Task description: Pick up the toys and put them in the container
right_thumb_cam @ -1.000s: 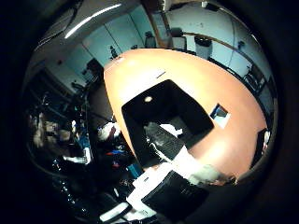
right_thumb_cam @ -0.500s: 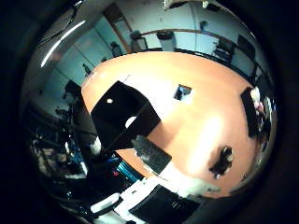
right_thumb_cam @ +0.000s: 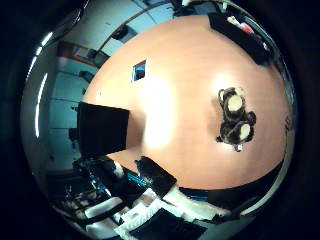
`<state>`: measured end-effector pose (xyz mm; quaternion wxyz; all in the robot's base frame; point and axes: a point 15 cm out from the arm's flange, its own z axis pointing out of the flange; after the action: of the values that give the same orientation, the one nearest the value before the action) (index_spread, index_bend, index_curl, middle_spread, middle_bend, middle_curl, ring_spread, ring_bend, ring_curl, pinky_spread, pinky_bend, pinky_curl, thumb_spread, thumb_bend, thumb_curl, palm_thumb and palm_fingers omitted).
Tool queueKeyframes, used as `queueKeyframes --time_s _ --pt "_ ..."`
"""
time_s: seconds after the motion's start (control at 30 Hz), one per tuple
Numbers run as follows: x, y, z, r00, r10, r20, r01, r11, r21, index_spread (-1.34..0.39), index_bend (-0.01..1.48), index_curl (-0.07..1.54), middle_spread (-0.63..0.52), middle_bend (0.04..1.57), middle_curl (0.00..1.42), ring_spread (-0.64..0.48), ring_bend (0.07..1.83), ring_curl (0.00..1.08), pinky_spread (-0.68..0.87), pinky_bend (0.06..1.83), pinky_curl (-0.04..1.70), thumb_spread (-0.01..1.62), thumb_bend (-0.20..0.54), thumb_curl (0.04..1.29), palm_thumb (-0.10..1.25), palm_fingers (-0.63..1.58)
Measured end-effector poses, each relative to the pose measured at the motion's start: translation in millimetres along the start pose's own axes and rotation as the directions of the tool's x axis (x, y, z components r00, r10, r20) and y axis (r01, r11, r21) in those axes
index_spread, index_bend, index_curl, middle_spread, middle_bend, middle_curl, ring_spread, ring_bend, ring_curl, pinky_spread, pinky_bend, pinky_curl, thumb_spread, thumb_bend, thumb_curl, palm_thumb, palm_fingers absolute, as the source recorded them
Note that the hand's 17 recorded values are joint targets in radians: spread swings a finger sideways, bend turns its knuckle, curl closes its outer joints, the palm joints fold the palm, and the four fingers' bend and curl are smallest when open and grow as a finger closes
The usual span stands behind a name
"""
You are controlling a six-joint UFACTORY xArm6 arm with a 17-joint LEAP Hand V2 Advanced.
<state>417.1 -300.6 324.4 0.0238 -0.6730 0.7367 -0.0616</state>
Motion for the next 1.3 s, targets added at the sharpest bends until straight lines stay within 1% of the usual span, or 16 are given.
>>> queueKeyframes --time_s 0.2,0.5,0.67,0.8,0.87,0.9,0.93,0.97,1.0,1.03,1.07,1.1,1.17,1.23,1.27,1.3 --pt "21.8 -4.0 58.7 0.999 0.034 0.017 -0.033 0.998 -0.045 -0.28 0.15 0.26 0.16 0.21 0.33 0.23 0.41 0.22 0.51 0.57 0.29 1.04 -0.025 0.26 0.31 0.16" --pt "38.9 6.1 132.1 0.997 0.066 0.050 -0.059 0.989 -0.137 -0.26 0.16 0.27 0.17 0.20 0.33 0.24 0.40 0.22 0.51 0.57 0.28 1.04 -0.025 0.27 0.32 0.18" --pt "46.8 12.4 162.5 0.997 0.070 0.038 -0.063 0.983 -0.175 -0.26 0.17 0.28 0.14 0.22 0.33 0.25 0.39 0.22 0.52 0.54 0.26 1.03 -0.025 0.27 0.33 0.21" --pt "56.1 20.6 177.2 0.998 0.067 0.022 -0.061 0.978 -0.201 -0.25 0.17 0.29 0.07 0.26 0.34 0.22 0.41 0.22 0.52 0.48 0.24 1.03 -0.025 0.27 0.33 0.29" --pt "59.3 25.3 184.9 0.998 0.066 0.020 -0.060 0.975 -0.216 -0.25 0.17 0.29 0.02 0.31 0.35 0.17 0.45 0.22 0.51 0.46 0.23 1.04 -0.018 0.27 0.36 0.40" --pt "60.3 26.4 186.6 0.997 0.068 0.021 -0.062 0.974 -0.218 -0.26 0.19 0.29 -0.03 0.36 0.37 0.10 0.51 0.24 0.49 0.44 0.22 1.05 -0.016 0.27 0.37 0.51" --pt "61.3 27.6 187.3 0.997 0.070 0.022 -0.064 0.974 -0.219 -0.29 0.20 0.30 -0.09 0.41 0.39 -0.01 0.60 0.26 0.46 0.42 0.20 1.06 -0.017 0.27 0.39 0.65" --pt "63.5 29.4 187.6 0.997 0.074 0.022 -0.067 0.974 -0.219 -0.30 0.22 0.32 -0.13 0.47 0.41 -0.08 0.68 0.27 0.37 0.42 0.18 1.07 -0.012 0.27 0.41 0.85" --pt "66.5 29.4 187.4 0.997 0.079 0.021 -0.073 0.975 -0.210 -0.32 0.23 0.32 -0.16 0.51 0.43 -0.13 0.73 0.29 0.28 0.45 0.17 1.08 -0.014 0.27 0.42 0.97" --pt "70.7 27.9 186.8 0.996 0.086 0.015 -0.081 0.977 -0.196 -0.33 0.26 0.37 -0.20 0.60 0.49 -0.19 0.85 0.36 0.06 0.63 0.23 1.11 -0.009 0.27 0.45 1.19" --pt "76.4 25.2 185.8 0.996 0.090 0.006 -0.088 0.980 -0.176 -0.34 0.29 0.40 -0.21 0.67 0.52 -0.21 0.90 0.39 -0.04 0.72 0.27 1.12 -0.010 0.27 0.46 1.25" --pt "87.7 21.8 180.6 0.995 0.100 -0.014 -0.101 0.985 -0.142 -0.36 0.38 0.46 -0.23 0.76 0.57 -0.23 0.97 0.43 -0.13 0.84 0.33 1.13 -0.005 0.28 0.49 1.34" --pt "109.6 18.5 166.5 0.991 0.123 -0.054 -0.127 0.989 -0.080 -0.37 0.55 0.54 -0.23 0.89 0.64 -0.24 1.08 0.48 -0.18 0.99 0.39 1.16 0.004 0.28 0.55 1.34" --pt "120.9 13.8 139.9 0.988 0.126 -0.088 -0.128 0.991 -0.024 -0.36 0.77 0.67 -0.23 1.05 0.72 -0.24 1.22 0.56 -0.20 1.16 0.48 1.18 0.004 0.29 0.63 1.25" --pt "120.9 10.1 128.6 0.988 0.117 -0.097 -0.118 0.993 -0.005 -0.34 0.87 0.73 -0.22 1.12 0.76 -0.24 1.28 0.59 -0.20 1.23 0.53 1.20 0.015 0.30 0.69 1.21" --pt "120.7 8.4 122.7 0.988 0.114 -0.100 -0.114 0.993 0.006 -0.33 0.92 0.76 -0.22 1.15 0.77 -0.24 1.29 0.60 -0.20 1.26 0.55 1.21 0.046 0.32 0.76 1.21"
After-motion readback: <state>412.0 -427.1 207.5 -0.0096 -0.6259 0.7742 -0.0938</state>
